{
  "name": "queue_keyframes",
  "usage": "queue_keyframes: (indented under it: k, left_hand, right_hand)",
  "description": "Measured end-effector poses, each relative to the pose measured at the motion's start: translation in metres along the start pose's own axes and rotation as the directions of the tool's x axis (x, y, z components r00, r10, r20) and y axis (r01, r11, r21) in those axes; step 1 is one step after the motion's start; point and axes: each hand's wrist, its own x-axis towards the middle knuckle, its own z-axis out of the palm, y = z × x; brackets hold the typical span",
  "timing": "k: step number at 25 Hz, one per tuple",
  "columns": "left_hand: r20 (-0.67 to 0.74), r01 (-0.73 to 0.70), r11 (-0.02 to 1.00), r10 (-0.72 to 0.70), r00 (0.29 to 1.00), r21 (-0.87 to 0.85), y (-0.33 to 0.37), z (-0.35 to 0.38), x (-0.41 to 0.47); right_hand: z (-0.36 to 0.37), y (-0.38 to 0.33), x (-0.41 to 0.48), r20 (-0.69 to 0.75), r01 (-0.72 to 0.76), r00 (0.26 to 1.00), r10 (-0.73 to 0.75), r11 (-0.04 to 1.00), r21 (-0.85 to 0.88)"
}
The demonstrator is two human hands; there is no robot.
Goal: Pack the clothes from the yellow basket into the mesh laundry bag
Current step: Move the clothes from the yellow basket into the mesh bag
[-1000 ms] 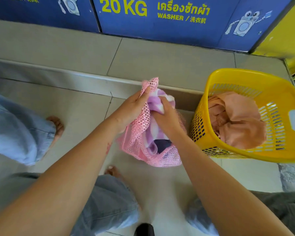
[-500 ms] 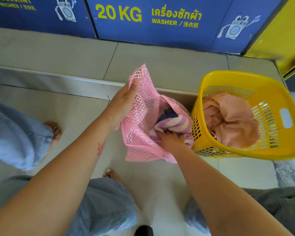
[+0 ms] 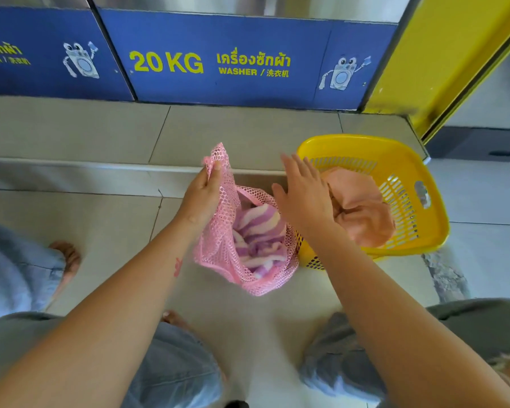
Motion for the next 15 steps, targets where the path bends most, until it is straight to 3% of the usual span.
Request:
queue_keyframes:
  k: [3,7,11,15]
  left_hand:
    - [-0.050,0.018,0.999,-0.020,0.999,-0.042,0.006,0.016,0.006]
    - [-0.055,0.038,0.996,-0.043,0.998,-0.085,0.001,0.041,0.019]
    - [-0.049,0.063,0.994,-0.068,0.996,-0.085,-0.009,0.063,0.038]
    - [-0.026,0.116,0.986,-0.120,0.992,-0.124,-0.019,0.076,0.051]
  right_hand:
    - [-0.011,0.045,0.010,-0.067,-0.180,0.981,0.179,0.984,-0.002]
    - [0.003,0.110,0.026,0.054,-0.374,0.920,0.389,0.910,-0.177]
    - [0.030,0.158,0.041,0.146,-0.443,0.851,0.505,0.839,-0.316]
    - [0.043,0.175,0.055,0.052,-0.526,0.821,0.568,0.789,-0.318]
